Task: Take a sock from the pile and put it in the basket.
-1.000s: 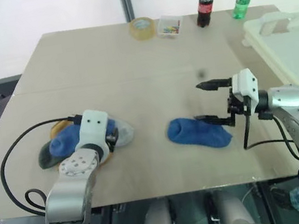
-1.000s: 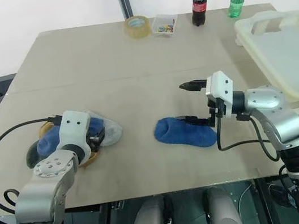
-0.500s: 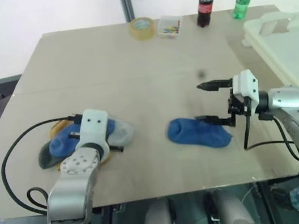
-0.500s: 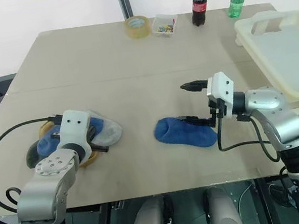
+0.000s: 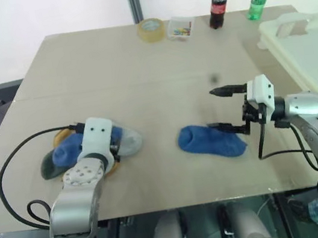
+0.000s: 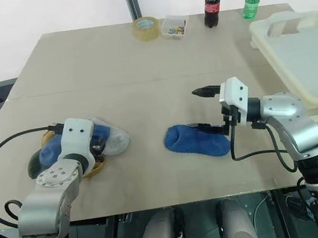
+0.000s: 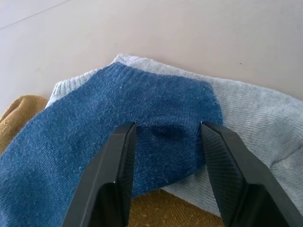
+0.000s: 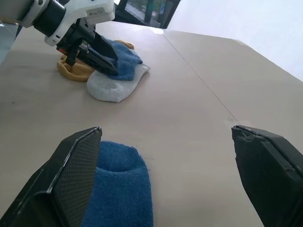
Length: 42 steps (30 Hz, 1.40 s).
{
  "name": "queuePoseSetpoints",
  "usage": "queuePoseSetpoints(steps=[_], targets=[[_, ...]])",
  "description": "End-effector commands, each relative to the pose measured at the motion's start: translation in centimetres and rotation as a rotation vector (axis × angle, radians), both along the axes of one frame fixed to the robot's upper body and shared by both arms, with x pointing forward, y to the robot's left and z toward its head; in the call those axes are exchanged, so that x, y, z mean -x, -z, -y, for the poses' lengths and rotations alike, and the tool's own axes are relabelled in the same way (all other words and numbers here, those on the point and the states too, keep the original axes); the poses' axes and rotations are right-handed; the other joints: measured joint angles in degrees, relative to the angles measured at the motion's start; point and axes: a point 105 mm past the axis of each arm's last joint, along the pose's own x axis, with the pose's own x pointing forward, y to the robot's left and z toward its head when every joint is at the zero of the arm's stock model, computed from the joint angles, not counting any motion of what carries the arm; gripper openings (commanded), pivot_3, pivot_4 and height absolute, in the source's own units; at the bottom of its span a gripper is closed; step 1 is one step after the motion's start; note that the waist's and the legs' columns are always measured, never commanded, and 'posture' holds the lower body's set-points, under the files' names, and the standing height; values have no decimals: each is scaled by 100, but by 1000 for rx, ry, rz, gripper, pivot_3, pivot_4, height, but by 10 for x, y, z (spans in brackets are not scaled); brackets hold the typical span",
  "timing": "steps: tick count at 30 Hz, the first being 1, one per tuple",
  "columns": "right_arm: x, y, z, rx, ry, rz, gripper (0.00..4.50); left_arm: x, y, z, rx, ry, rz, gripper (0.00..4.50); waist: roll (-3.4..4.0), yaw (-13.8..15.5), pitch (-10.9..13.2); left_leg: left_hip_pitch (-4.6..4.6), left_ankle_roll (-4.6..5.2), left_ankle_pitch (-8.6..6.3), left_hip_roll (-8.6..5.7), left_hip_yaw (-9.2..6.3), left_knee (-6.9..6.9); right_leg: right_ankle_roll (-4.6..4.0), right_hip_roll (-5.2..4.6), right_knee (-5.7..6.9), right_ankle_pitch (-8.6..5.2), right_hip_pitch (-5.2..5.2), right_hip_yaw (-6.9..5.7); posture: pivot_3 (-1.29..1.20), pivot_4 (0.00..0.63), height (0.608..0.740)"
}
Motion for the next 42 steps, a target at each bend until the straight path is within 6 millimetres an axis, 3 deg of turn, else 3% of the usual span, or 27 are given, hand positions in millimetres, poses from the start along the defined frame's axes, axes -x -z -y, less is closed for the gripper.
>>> queuePoseSetpoints(steps=[1,4,7,8,15,21,29,33,42], targets=[[2,-8,1,-17,-1,44,4496,-2,-4,-4,-16,-25,20,2368,0,1,0,0,0,0,0,0,0,0,-1,0,0,0,0,0,150,740],[1,-8,2,-15,4,46,4496,-4,-4,-4,-14,-25,24,1556,0,0,0,0,0,0,0,0,0,0,-18,0,0,0,-1,0,150,740],[1,-7,2,-13,7,47,4496,-5,-4,-2,-13,-19,28,223,0,1,0,0,0,0,-1,0,0,0,-17,0,0,0,-2,0,150,740],[2,-7,2,-13,7,47,4496,-5,-4,-2,-14,-18,29,34,0,1,0,0,0,0,-1,0,0,0,-17,0,0,0,-2,0,150,740],[3,-6,2,-12,11,49,4496,-5,-13,-1,-3,9,77,34,0,2,0,0,0,0,-1,0,0,0,-18,0,0,0,-3,0,150,740],[3,-6,2,-11,13,50,4496,-11,-39,3,63,39,233,34,-1,3,0,-1,0,0,-1,0,0,0,-25,-1,0,0,-2,0,150,740],[2,-7,4,-10,25,55,4496,-22,-47,10,143,68,278,34,-1,5,1,-2,1,0,-3,0,0,0,-15,-2,0,1,-5,0,150,740],[0,-7,7,-11,53,54,4496,-44,-35,44,174,243,174,34,-1,21,1,-2,2,1,-6,-2,1,1,1,-1,0,4,-8,0,150,740],[-23,-6,31,-15,332,5,4496,-83,-28,183,346,677,38,34,-7,22,4,-15,1,3,-12,4,4,28,11,-10,13,0,-2,0,150,740]])
